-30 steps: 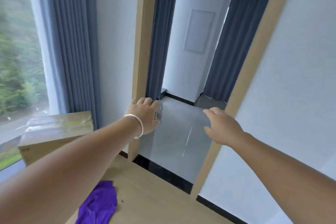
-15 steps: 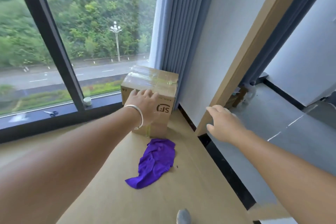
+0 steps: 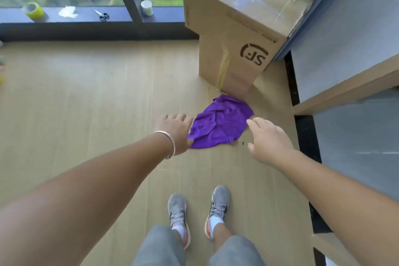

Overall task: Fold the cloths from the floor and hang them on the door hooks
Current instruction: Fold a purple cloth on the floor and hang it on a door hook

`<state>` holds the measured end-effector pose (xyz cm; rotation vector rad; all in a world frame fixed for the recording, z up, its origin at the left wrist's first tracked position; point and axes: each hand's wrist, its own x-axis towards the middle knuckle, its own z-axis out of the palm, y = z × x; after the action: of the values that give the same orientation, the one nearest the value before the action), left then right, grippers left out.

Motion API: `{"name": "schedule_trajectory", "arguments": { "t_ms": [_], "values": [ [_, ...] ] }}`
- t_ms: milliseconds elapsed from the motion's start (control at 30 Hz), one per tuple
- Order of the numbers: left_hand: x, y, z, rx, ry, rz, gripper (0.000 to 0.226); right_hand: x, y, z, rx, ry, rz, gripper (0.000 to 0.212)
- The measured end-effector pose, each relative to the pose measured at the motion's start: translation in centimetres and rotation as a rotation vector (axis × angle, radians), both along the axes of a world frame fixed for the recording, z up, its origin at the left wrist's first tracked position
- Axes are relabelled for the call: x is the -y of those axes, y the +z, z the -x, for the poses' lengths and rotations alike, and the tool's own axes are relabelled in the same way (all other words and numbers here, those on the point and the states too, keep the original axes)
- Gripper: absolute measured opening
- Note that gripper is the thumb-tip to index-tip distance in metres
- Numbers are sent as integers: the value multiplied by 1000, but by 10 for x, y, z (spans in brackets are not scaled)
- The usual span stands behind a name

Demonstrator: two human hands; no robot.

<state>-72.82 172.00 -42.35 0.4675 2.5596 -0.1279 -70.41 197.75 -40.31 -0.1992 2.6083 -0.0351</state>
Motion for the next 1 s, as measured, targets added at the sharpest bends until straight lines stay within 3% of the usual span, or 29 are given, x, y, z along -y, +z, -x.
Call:
{"name": "schedule_trajectory", "arguments": {
  "t_ms": [400, 567, 767, 933, 1000],
  "values": [
    [21, -355, -4, 150, -58, -2, 52, 20, -342, 9, 187, 90, -47, 61],
    [35, -479, -4, 126, -24, 43, 68, 37, -462, 9, 220, 96, -41, 56],
    [53, -583, 26, 78, 53, 29, 78, 45, -564, 39, 154, 30, -90, 51],
    [60, -633, 68, 52, 68, -116, 48, 51, -615, 105, -113, 138, -5, 42],
    [64, -645, 74, 42, 8, -124, 44, 56, -629, 132, -133, 216, 72, 41]
  ]
}}
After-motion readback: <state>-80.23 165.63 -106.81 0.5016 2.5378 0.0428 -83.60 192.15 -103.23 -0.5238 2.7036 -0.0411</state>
